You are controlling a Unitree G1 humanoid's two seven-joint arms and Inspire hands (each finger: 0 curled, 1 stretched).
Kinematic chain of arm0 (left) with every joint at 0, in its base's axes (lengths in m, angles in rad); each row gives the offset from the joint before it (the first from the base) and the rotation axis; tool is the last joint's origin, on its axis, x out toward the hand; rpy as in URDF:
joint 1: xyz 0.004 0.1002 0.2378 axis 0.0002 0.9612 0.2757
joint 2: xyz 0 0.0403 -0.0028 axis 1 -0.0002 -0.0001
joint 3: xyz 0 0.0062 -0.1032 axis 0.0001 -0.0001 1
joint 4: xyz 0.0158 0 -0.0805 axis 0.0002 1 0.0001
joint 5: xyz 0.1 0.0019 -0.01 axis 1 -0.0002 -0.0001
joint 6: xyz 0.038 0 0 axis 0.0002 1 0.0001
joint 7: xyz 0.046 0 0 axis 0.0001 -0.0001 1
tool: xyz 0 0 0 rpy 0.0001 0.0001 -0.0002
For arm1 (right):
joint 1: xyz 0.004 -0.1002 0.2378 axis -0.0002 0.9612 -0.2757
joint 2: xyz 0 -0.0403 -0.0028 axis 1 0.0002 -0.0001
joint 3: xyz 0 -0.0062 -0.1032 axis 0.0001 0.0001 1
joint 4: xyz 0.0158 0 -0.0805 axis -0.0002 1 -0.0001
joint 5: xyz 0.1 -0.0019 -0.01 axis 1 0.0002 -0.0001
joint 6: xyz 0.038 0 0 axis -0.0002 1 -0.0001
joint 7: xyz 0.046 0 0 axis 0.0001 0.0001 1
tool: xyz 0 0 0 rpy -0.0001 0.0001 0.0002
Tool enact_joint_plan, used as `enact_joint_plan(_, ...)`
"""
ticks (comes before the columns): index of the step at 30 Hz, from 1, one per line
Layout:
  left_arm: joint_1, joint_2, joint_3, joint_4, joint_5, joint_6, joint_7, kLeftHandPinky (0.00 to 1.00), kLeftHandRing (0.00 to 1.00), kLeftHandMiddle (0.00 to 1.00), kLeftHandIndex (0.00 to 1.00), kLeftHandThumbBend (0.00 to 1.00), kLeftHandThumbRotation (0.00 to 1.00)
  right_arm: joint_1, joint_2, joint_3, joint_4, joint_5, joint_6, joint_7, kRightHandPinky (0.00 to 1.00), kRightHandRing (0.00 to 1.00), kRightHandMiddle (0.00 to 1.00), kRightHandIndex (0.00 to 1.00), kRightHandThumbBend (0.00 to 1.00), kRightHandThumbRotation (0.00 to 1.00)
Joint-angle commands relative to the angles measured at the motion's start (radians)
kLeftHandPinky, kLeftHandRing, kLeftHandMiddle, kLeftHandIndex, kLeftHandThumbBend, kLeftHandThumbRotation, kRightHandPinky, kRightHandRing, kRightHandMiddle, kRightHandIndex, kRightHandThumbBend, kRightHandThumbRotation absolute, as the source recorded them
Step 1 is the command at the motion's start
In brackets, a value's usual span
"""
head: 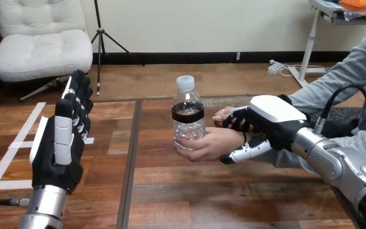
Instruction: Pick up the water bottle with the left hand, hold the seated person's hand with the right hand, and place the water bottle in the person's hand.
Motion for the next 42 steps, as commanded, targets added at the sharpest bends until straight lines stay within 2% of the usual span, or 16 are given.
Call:
enact_joint_plan(1,-0.041,0.004,-0.005,-0.033,-0.001,-0.013,-0.002,1.00,1.00,1.00,0.98,1.00,1.00,-0.080,-0.013,-0.015,-0.045,0.015,0.001,0.009,0.58,0.70,0.74,0.76,1.00,0.72)
enact_joint_plan(23,-0.031,-0.003,-0.024,-0.049,0.009,-0.006,0.004,1.00,1.00,1.00,0.96,1.00,1.00,-0.034,-0.035,-0.060,-0.116,0.092,0.020,0.101,0.63,0.76,0.78,0.81,1.00,0.88)
enact_joint_plan(34,-0.026,-0.003,-0.031,-0.053,0.015,-0.004,0.007,1.00,1.00,0.99,0.95,1.00,1.00,0.025,-0.054,-0.099,-0.196,0.146,0.039,0.120,0.63,0.78,0.81,0.83,1.00,0.92)
enact_joint_plan(42,-0.025,-0.002,-0.033,-0.054,0.013,-0.001,0.005,1.00,1.00,0.99,0.95,0.99,1.00,0.083,-0.067,-0.134,-0.272,0.184,0.039,0.110,0.63,0.78,0.81,0.84,1.00,0.96)
